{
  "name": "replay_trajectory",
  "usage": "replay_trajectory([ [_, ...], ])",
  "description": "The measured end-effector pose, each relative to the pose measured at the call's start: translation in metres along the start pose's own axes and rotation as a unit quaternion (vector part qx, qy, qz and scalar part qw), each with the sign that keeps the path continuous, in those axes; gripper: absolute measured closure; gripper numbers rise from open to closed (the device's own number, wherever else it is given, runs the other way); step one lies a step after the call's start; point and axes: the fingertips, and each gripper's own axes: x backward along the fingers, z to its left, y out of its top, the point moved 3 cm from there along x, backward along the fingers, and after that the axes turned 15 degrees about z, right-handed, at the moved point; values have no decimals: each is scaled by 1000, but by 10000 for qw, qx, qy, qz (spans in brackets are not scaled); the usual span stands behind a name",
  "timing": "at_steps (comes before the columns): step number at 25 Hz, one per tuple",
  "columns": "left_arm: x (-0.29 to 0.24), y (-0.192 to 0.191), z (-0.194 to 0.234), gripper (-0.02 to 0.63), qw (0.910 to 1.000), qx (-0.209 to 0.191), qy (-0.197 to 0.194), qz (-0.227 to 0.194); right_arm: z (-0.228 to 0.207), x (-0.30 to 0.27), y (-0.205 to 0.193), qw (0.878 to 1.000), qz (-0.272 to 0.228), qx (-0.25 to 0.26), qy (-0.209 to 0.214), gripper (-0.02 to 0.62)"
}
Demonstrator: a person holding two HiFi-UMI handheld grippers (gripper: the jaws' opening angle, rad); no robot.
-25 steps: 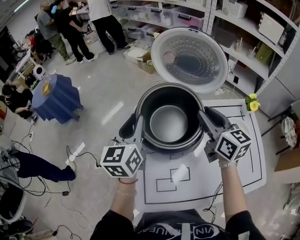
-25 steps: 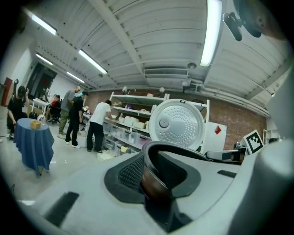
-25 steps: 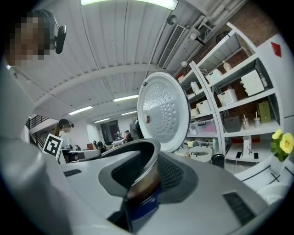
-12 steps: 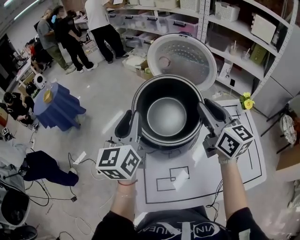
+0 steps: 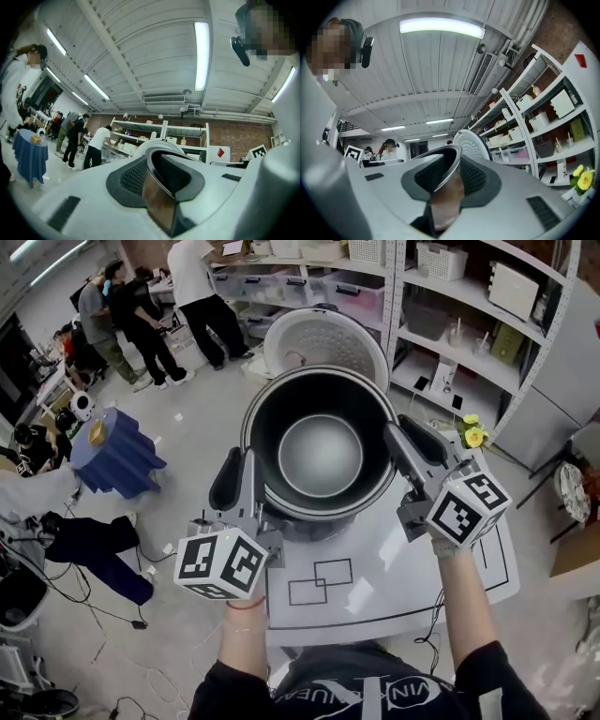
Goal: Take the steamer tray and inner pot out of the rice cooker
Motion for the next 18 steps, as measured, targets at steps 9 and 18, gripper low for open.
replay_trajectory([
  [9, -8, -14, -89, 522, 9986, -27, -511, 139, -34, 97, 11, 9988, -206, -30, -451, 499],
  [18, -47, -93, -196, 525, 9875, 145, -1273, 920, -102, 216, -22, 9909, -147, -350, -1293, 509],
])
